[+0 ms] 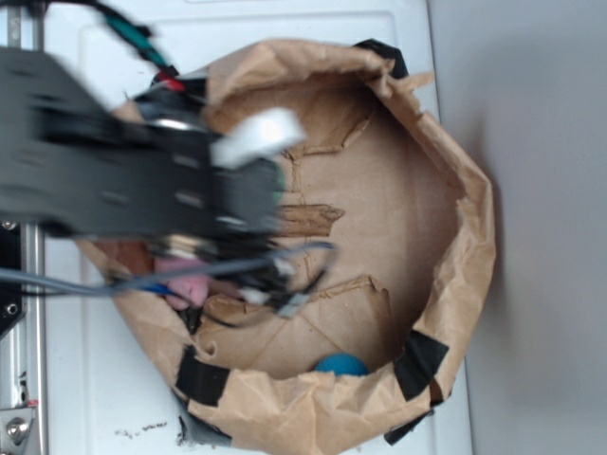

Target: Grab the green ball.

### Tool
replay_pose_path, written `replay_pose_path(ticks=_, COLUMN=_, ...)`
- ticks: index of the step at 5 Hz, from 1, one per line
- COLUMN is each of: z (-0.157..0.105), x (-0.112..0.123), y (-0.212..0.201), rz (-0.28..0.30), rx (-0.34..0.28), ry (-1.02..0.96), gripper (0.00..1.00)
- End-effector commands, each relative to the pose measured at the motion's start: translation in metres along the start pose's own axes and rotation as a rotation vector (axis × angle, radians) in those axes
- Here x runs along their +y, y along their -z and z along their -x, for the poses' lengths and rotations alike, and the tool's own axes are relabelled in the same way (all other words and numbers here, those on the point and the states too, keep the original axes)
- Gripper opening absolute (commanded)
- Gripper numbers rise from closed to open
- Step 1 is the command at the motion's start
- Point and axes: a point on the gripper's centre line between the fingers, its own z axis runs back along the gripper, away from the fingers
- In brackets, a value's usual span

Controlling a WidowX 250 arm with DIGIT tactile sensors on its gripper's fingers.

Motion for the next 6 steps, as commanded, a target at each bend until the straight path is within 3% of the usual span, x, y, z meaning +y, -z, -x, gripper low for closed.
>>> replay_pose_path(ticks=1, z=-0.025, x=-0.033, y=-0.024, rz=0.022, rx=-0.048, ry=-0.017, gripper=1.0)
replay_pose_path(ticks=3, z=-0.064, x=-0.027, y=-0.011, rz=0.04, rx=-0.024, ry=-0.026, gripper=1.0)
replay_pose_path(ticks=6, z=-0.074, x=-0.007, y=0.016, rz=0.047, rx=-0.047, ry=0.118, gripper=1.0)
